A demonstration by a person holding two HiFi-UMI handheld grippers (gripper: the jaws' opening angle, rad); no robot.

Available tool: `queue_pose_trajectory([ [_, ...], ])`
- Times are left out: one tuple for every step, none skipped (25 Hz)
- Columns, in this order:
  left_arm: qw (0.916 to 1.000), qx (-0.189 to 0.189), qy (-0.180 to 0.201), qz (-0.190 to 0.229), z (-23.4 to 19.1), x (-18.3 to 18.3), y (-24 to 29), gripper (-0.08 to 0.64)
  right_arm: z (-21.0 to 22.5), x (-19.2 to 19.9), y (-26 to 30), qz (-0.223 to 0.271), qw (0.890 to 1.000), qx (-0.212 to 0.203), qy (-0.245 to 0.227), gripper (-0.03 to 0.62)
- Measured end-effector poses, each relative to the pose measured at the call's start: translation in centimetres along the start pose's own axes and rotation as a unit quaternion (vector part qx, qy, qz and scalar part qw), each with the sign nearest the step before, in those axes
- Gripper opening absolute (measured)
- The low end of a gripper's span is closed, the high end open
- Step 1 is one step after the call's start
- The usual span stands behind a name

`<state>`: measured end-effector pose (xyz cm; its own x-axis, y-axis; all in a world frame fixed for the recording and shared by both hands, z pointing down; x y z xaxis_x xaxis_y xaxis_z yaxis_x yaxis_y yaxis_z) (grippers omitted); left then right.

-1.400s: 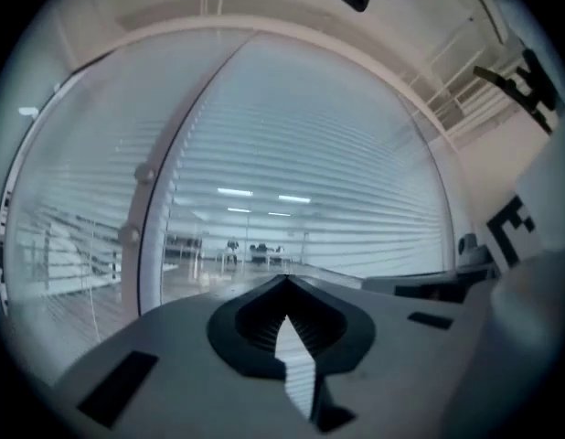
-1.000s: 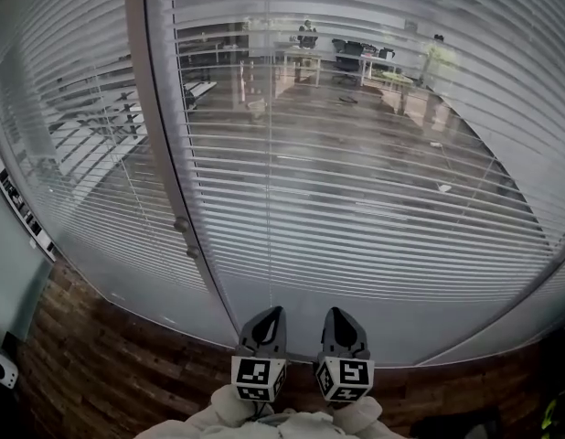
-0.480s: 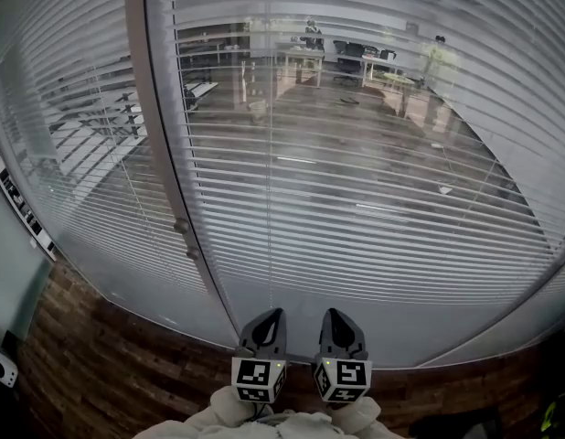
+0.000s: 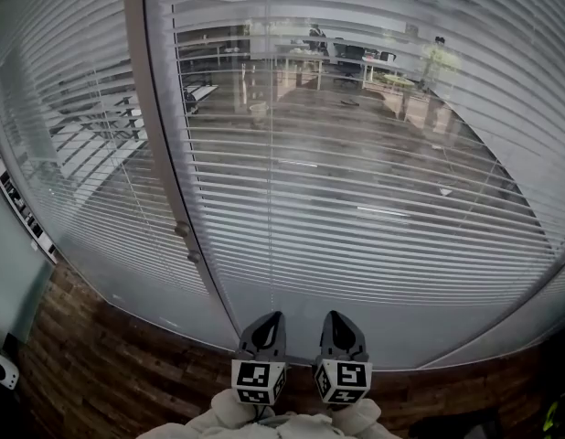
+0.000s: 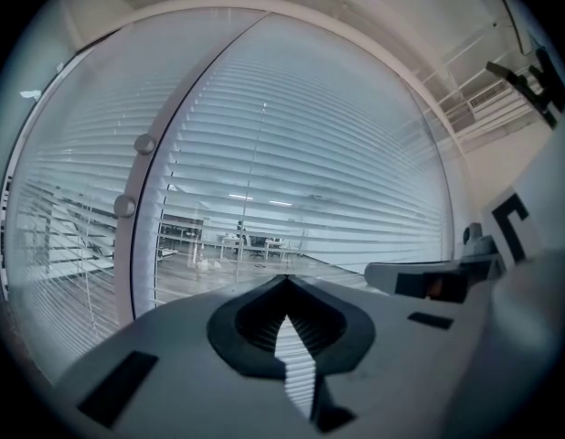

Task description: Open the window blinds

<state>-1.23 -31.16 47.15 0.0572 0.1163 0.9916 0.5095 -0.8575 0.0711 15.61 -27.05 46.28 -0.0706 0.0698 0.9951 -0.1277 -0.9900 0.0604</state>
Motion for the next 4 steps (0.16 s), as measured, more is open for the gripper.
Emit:
queue_pose_trajectory([
  [1.0000, -0.001, -0.001, -0.001, -0.06, -0.02, -0.03, 0.002, -0.02, 0.01, 0.02, 0.000, 1.000, 0.000, 0.000, 0.014],
  [1.0000, -0.002, -0.001, -0.003, -0.14, -0.04, -0.06, 0.002, -0.04, 0.03, 0.05, -0.001, 1.000, 0.001, 0.000, 0.014],
  [1.0000, -0.003, -0.001, -0.004, -0.23, -0.06, -0.09, 0.002, -0.07, 0.05, 0.08, -0.001, 1.000, 0.001, -0.001, 0.014],
  [1.0000, -0.004, -0.002, -0.005, -0.32, -0.08, -0.12, 0.002, -0.10, 0.08, 0.12, -0.002, 1.000, 0.002, -0.001, 0.014],
])
Point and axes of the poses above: the fingertips, and each gripper's own axes: y forward along the fingers, z to its right, x out of its underside, the point moved 10 cm from there along -y, backward along the fingers, and after that the axes turned 5 degrees about -x, right-handed, at the moved point
